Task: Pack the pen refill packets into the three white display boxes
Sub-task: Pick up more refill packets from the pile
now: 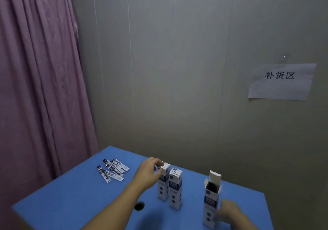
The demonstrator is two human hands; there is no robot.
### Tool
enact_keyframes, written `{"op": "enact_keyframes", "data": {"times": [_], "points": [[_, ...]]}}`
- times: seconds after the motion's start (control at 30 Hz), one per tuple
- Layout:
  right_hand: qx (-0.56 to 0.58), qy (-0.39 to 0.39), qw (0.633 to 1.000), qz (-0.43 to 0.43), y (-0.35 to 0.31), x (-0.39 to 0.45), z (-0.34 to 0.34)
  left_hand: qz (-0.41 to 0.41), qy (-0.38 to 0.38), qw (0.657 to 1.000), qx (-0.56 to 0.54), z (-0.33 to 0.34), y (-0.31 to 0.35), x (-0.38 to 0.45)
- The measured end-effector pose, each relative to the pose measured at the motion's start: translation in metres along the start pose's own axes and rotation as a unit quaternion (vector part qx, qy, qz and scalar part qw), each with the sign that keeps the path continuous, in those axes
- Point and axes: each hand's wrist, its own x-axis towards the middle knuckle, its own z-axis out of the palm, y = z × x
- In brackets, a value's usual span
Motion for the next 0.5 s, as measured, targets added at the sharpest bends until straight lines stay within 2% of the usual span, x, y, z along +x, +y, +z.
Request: {"op": "enact_keyframes", "data": {"times": [0.13,0.2,0.27,0.37,0.43,0.5], "points": [[-0.096,-0.172,0.979,0.051,-0.016,-0.013,-0.001,-0.018,-0.006,1.0,0.024,-0.004,-0.011,0.0],[-0.083,-0.204,0.975,0.036,-0.033,-0.009,0.0,-0.028,-0.014,0.999,0.038,-0.007,-0.015,0.0],[-0.059,-0.174,0.983,-0.024,-0.053,-0.001,-0.003,-0.039,-0.021,0.998,0.052,-0.011,-0.018,0.001],[-0.046,-0.069,0.988,-0.128,-0.1,-0.003,-0.016,-0.057,-0.028,0.995,0.072,-0.022,-0.02,0.002],[-0.073,0.015,0.978,-0.193,-0.128,-0.004,-0.027,-0.069,-0.028,0.993,0.089,-0.034,-0.022,0.002],[-0.089,0.054,0.968,-0.23,-0.153,-0.005,-0.034,-0.085,-0.025,0.989,0.115,-0.046,-0.024,-0.002]]}}
